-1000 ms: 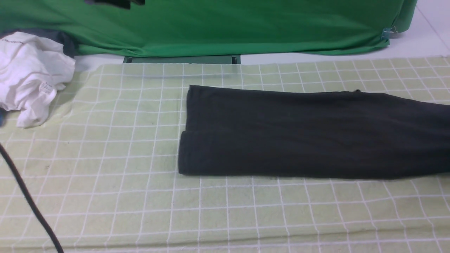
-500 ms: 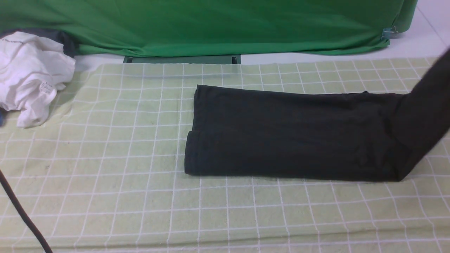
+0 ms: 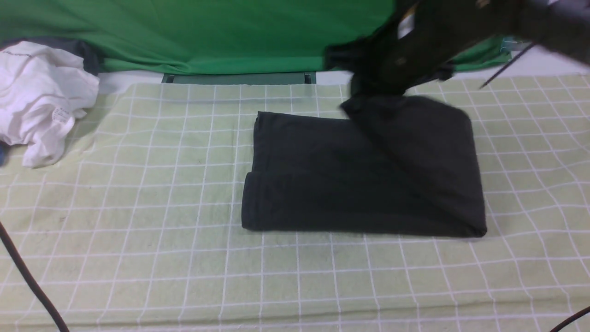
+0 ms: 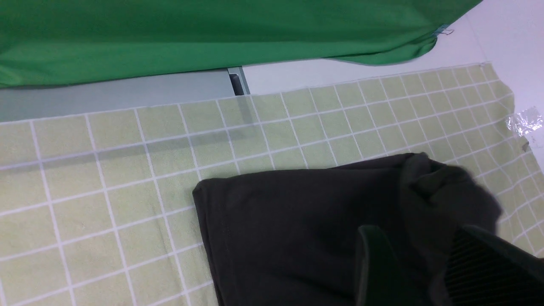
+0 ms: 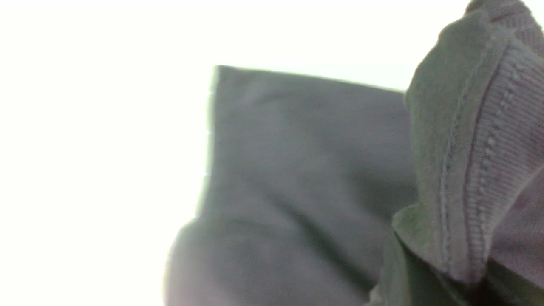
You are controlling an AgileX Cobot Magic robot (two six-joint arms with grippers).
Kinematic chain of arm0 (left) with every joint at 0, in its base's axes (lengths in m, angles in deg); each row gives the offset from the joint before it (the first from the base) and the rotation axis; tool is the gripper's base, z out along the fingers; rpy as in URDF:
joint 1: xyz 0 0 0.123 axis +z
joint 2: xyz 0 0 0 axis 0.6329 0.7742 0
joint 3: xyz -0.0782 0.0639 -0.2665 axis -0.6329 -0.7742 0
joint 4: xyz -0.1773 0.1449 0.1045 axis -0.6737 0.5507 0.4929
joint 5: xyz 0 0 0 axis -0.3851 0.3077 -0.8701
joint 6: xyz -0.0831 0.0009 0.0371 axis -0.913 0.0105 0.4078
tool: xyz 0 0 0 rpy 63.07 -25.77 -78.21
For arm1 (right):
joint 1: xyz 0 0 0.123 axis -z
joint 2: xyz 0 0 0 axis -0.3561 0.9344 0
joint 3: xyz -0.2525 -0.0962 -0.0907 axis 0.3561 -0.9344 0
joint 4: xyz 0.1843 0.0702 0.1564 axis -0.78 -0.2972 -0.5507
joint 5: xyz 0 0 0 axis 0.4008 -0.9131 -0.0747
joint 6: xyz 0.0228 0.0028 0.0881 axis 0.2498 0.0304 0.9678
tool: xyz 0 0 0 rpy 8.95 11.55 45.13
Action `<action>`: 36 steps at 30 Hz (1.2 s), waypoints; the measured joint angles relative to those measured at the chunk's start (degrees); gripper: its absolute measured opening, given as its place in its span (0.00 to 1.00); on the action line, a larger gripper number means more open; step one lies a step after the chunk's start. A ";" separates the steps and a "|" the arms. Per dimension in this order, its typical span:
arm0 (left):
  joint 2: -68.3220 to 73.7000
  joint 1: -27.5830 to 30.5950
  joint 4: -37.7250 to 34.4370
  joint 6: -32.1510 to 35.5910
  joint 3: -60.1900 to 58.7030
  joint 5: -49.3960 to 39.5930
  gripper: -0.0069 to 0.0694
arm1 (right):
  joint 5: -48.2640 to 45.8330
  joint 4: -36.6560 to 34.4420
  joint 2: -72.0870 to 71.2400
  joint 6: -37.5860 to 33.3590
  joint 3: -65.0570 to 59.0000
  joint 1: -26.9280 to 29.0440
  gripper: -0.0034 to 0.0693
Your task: Fold a long-sleeved shirt over a green coffee tablecloth.
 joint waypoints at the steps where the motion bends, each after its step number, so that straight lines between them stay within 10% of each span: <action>1: 0.00 0.00 0.00 0.00 0.00 -0.22 0.41 | 2.20 -0.04 2.28 0.38 -0.06 -2.03 0.10; 10: 1.27 0.00 0.00 0.00 0.00 -2.02 0.41 | 18.48 0.02 12.62 2.86 -0.37 -7.07 0.15; 18: 1.76 0.00 0.06 -1.11 0.00 -3.55 0.41 | 16.16 0.02 13.29 -0.50 -0.37 -7.12 0.77; 21: 1.38 0.00 0.19 -2.47 0.00 -3.60 0.41 | 9.01 0.02 9.67 -5.47 -0.37 -5.29 0.84; 32: -8.54 -0.43 3.60 -3.27 -13.86 -3.39 0.41 | -24.96 0.53 -6.98 -22.68 -0.31 9.19 0.40; 36: -10.41 -3.70 7.37 -3.31 -26.54 -1.09 0.41 | -28.89 1.02 -9.49 -24.25 -0.39 14.20 0.38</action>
